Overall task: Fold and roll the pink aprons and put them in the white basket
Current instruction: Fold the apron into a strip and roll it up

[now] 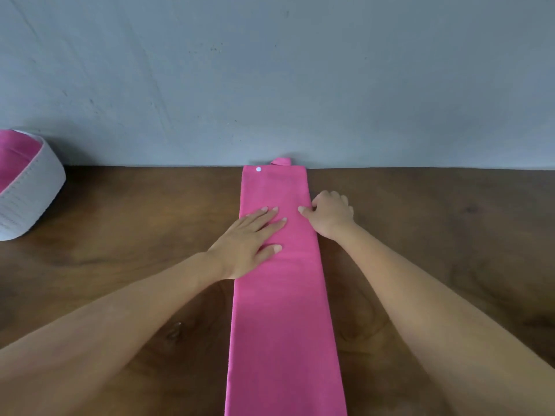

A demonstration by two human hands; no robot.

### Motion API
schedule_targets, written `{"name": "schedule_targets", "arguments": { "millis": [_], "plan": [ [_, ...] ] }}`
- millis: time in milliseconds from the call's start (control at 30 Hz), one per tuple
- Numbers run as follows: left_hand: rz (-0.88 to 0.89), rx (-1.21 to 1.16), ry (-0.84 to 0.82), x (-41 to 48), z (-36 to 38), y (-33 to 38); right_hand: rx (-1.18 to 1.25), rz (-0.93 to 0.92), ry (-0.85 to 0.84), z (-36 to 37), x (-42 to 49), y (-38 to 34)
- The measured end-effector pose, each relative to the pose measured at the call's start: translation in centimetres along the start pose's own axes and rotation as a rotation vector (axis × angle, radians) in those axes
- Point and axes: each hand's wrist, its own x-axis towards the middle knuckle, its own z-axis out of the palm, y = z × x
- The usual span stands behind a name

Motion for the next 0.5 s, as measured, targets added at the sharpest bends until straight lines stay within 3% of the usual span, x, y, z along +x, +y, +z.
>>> {"name": "schedule_targets", "arguments": {
  "millis": [500],
  "plan": [
    [-0.049,0.216,-0.113,-0.9,-0.5,1.8,0.14,0.146,0.092,4.2,-25.4,3.6]
  ]
}}
